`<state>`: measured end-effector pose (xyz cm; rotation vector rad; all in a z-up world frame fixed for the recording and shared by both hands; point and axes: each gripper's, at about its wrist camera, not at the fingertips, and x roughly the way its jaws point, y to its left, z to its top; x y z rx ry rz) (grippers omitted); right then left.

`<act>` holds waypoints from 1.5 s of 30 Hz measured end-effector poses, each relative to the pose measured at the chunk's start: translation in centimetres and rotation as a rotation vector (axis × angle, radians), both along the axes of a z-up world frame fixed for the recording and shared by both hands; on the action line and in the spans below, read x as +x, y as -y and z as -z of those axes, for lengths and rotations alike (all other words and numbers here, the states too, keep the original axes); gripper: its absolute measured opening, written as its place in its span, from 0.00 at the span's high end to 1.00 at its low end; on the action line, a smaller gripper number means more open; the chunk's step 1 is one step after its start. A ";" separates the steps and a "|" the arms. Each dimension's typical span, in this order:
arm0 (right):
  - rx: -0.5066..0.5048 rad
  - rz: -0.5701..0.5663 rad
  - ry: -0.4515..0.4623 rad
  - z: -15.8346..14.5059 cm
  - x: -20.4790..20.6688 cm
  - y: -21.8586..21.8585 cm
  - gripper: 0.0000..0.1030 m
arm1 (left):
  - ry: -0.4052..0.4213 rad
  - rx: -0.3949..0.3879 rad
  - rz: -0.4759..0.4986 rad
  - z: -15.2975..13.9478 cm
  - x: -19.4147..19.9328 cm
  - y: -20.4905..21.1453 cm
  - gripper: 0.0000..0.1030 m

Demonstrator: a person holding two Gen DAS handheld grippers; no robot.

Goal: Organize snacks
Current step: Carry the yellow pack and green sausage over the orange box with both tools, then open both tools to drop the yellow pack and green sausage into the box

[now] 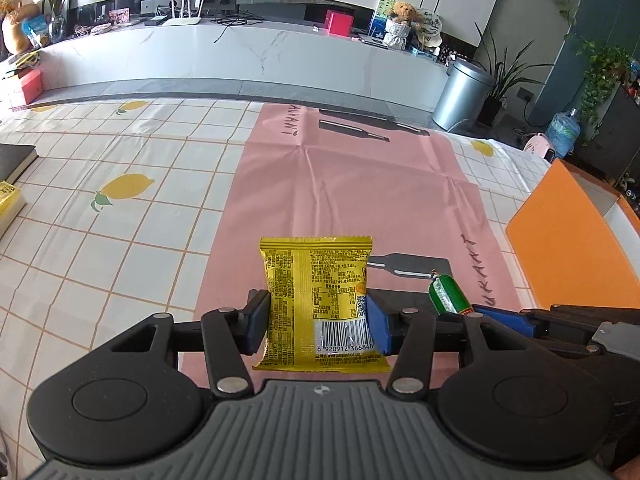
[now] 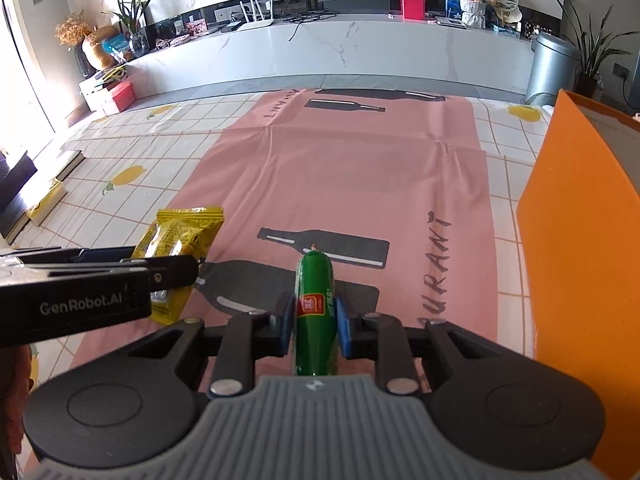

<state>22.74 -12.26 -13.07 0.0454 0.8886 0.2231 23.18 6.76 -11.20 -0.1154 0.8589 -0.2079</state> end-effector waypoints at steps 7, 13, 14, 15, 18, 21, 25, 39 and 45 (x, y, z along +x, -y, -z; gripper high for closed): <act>0.023 0.001 0.045 -5.4 -4.2 1.5 0.82 | 0.048 -0.048 0.050 -4.4 -2.8 1.9 0.44; 0.014 0.040 0.110 -10.8 -7.1 5.8 0.82 | 0.123 -0.087 0.147 -9.3 -4.6 6.1 0.44; 0.006 0.053 0.121 -11.5 -7.6 6.8 0.82 | 0.129 -0.090 0.164 -9.8 -4.9 6.9 0.44; -0.002 0.065 0.127 -12.0 -8.0 7.6 0.81 | 0.134 -0.091 0.181 -10.1 -5.1 7.8 0.44; -0.021 0.111 0.133 -12.9 -9.2 10.7 0.81 | 0.143 -0.084 0.236 -10.8 -5.8 10.6 0.44; -0.034 0.150 0.134 -13.2 -10.3 13.7 0.81 | 0.145 -0.079 0.301 -11.1 -6.4 13.6 0.44; -0.038 0.192 0.113 -13.2 -10.9 17.5 0.81 | 0.138 -0.050 0.375 -11.2 -6.5 17.5 0.44; -0.089 0.154 0.002 -9.2 -9.4 24.2 0.81 | 0.054 0.148 0.593 -7.6 -4.2 26.6 0.44; -0.142 0.098 -0.023 -7.7 -8.0 25.0 0.81 | 0.021 0.255 0.668 -5.4 -3.7 28.1 0.44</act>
